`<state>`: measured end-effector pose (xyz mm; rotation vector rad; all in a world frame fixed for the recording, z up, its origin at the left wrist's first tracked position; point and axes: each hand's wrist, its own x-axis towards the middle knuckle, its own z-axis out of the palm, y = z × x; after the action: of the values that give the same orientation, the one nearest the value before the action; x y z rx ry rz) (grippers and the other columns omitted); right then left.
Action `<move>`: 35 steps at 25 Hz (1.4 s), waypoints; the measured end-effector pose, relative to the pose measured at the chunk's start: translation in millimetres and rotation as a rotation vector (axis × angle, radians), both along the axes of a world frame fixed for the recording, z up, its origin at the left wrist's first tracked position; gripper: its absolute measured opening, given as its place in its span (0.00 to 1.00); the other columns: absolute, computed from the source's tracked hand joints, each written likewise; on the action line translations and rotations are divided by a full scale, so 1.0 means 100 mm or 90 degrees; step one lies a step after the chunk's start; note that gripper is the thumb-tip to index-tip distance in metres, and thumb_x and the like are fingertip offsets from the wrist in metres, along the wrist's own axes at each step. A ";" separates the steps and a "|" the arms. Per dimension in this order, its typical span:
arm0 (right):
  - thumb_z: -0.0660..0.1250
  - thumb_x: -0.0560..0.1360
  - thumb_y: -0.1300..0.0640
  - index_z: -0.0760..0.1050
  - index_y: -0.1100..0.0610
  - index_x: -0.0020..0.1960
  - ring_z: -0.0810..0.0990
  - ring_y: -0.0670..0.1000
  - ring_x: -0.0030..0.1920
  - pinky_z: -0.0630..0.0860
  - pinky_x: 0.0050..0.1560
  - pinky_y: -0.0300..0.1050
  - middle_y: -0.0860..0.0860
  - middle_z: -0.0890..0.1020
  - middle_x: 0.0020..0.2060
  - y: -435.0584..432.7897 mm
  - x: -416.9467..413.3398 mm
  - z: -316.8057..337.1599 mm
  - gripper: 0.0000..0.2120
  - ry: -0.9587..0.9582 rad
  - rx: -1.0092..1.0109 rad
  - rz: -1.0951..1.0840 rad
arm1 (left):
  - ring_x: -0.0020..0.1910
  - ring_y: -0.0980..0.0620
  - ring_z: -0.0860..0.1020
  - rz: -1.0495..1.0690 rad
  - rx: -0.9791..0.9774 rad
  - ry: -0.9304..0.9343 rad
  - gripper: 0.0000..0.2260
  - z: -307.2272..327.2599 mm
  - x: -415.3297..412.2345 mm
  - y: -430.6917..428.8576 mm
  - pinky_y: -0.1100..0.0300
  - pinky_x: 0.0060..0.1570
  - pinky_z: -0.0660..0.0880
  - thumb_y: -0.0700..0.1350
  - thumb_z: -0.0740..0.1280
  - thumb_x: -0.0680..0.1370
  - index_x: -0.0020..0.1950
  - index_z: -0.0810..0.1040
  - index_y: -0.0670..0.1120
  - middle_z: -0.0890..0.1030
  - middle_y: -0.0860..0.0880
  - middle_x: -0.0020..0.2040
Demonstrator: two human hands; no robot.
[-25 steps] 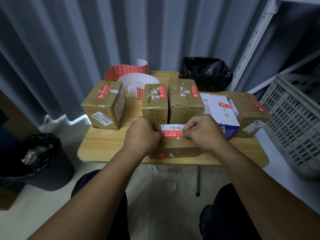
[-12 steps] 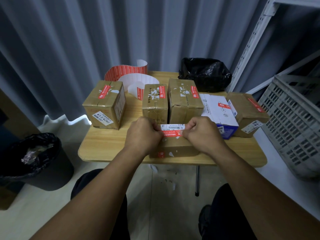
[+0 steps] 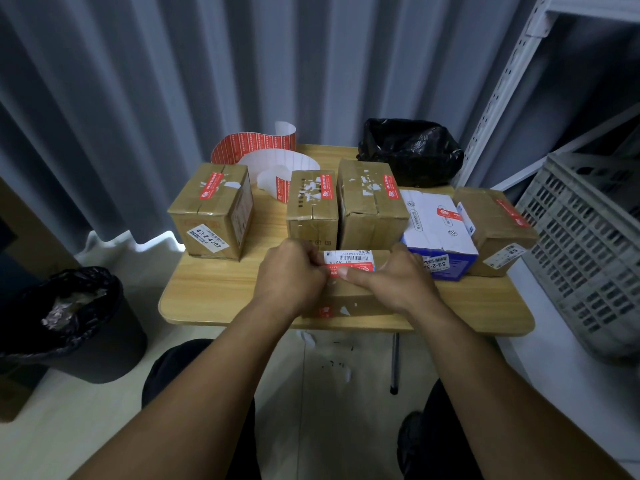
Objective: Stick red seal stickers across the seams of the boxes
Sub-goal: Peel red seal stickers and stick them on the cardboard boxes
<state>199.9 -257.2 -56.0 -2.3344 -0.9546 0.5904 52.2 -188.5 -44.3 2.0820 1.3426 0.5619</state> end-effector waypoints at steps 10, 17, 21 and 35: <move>0.74 0.75 0.54 0.77 0.58 0.61 0.80 0.50 0.50 0.78 0.48 0.45 0.51 0.82 0.52 -0.05 0.17 0.04 0.17 0.229 0.085 -0.014 | 0.46 0.51 0.81 0.009 -0.017 -0.017 0.04 -0.02 -0.01 0.03 0.52 0.45 0.81 0.47 0.73 0.76 0.42 0.83 0.49 0.84 0.50 0.45; 0.69 0.62 0.26 0.76 0.54 0.65 0.76 0.57 0.63 0.76 0.62 0.56 0.53 0.78 0.63 0.00 0.02 -0.03 0.42 0.100 0.071 -0.041 | 0.45 0.50 0.81 -0.002 -0.005 0.000 0.03 -0.01 0.00 0.02 0.56 0.41 0.78 0.46 0.73 0.76 0.44 0.84 0.48 0.84 0.49 0.43; 0.73 0.64 0.28 0.64 0.56 0.76 0.64 0.60 0.73 0.71 0.64 0.52 0.57 0.68 0.72 0.09 -0.14 -0.11 0.51 -0.017 0.053 -0.073 | 0.44 0.50 0.81 0.007 -0.002 -0.006 0.03 0.00 0.00 0.03 0.58 0.37 0.75 0.45 0.73 0.75 0.43 0.85 0.48 0.84 0.49 0.42; 0.73 0.75 0.47 0.72 0.52 0.61 0.81 0.52 0.53 0.83 0.45 0.52 0.51 0.78 0.55 0.06 0.01 -0.19 0.20 0.256 0.195 -0.141 | 0.49 0.49 0.81 0.026 -0.039 -0.017 0.04 0.00 0.02 0.08 0.51 0.49 0.80 0.45 0.74 0.75 0.47 0.82 0.48 0.84 0.49 0.48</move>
<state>201.3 -251.0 -74.9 -1.9174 -0.5491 0.7297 53.9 -180.3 -44.0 1.9954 1.3735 0.5578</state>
